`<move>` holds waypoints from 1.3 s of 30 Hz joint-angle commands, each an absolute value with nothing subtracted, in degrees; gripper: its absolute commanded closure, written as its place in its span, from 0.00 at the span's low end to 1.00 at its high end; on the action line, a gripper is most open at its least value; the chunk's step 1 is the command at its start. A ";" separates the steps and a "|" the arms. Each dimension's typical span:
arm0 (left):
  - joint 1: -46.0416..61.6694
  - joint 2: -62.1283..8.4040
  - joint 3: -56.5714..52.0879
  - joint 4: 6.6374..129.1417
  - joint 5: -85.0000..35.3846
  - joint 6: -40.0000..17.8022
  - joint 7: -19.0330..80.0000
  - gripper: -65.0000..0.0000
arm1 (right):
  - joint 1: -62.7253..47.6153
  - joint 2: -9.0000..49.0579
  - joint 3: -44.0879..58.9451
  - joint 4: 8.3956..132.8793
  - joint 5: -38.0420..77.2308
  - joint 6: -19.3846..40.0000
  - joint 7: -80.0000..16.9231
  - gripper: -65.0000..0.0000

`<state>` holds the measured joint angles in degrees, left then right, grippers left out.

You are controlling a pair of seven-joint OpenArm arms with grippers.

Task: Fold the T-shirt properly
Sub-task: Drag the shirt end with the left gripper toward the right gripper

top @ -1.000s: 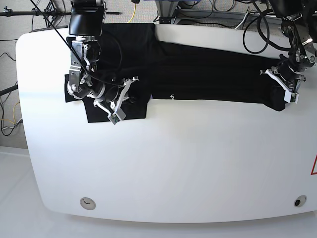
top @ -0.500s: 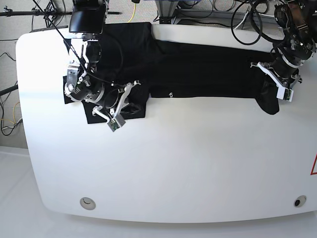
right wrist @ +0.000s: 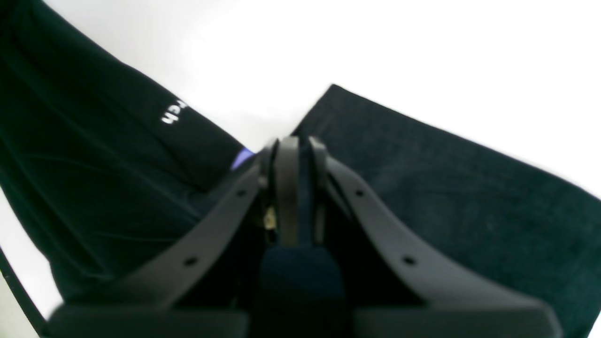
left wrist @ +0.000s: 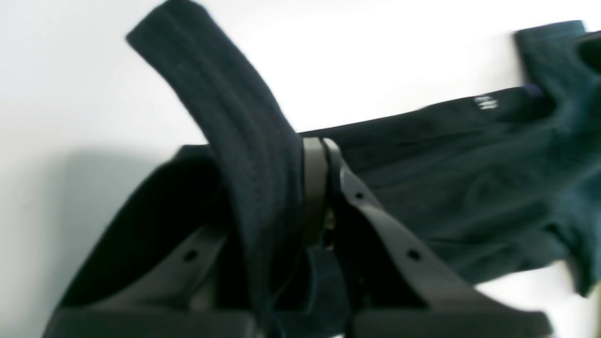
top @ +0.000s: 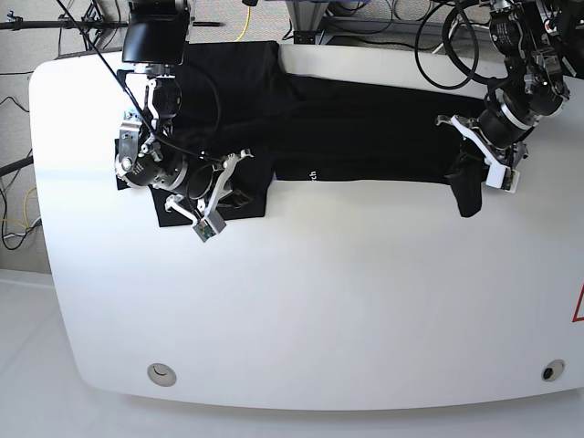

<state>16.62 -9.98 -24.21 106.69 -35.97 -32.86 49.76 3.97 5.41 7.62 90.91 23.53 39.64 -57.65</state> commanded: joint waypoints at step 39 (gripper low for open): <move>15.39 -5.76 -7.71 108.48 -36.37 -31.61 50.80 1.00 | 5.08 5.68 7.93 90.14 23.21 40.00 -57.35 0.95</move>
<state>15.99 -5.58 -7.75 107.46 -34.87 -31.33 51.83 3.95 5.32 7.79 88.73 22.46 39.66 -58.19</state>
